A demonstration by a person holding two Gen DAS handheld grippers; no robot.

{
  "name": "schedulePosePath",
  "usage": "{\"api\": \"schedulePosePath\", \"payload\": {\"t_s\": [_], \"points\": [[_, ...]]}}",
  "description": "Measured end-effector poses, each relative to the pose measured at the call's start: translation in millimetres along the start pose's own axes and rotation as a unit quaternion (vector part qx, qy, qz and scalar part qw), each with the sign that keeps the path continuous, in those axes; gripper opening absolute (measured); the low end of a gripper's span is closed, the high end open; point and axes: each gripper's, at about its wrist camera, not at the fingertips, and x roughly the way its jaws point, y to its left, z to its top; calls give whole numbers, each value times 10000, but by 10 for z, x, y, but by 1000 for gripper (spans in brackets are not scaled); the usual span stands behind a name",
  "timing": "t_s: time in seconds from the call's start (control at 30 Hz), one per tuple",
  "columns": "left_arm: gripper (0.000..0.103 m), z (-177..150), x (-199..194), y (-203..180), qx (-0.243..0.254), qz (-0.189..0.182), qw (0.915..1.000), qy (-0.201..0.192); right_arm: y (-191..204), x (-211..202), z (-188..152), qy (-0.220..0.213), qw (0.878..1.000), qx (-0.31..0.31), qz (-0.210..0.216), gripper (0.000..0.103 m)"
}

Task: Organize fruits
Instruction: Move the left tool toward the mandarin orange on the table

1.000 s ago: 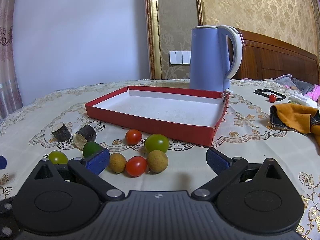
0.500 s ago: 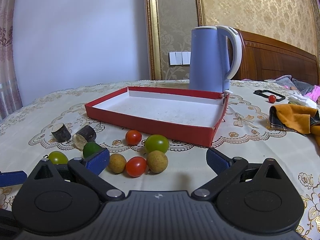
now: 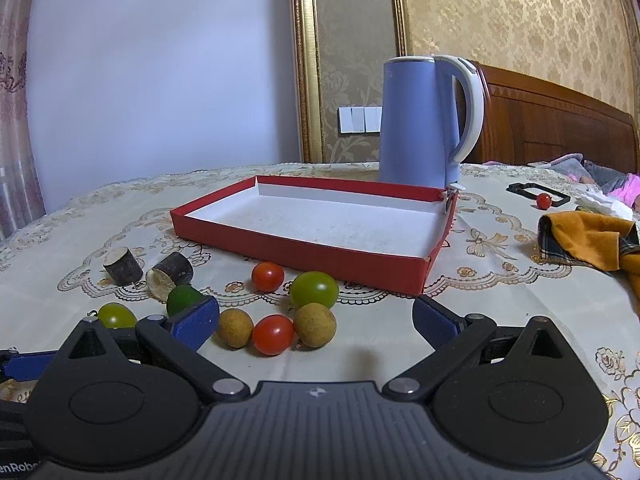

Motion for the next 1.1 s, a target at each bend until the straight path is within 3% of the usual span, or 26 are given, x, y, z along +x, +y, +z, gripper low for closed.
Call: {"api": "schedulePosePath", "payload": {"t_s": [0.3,0.37,0.43,0.6,1.1], "points": [[71,-1,8,-37,86,76,9999,25,-4,1,6,0,10000,1,37,103],[76,-1,1,-40,109,136,9998,-23,-4,2,8,6,10000,7,44,103],[92,1,-14,-44,144,224,9996,-115,0,4,6,10,10000,0,48,103],[103,19,-34,-47,191,405,9986,-270,0,7,7,23,10000,-7,59,103],[103,4,-4,-23,178,548,9981,-234,-5,1,10,34,9999,-29,93,103]]}}
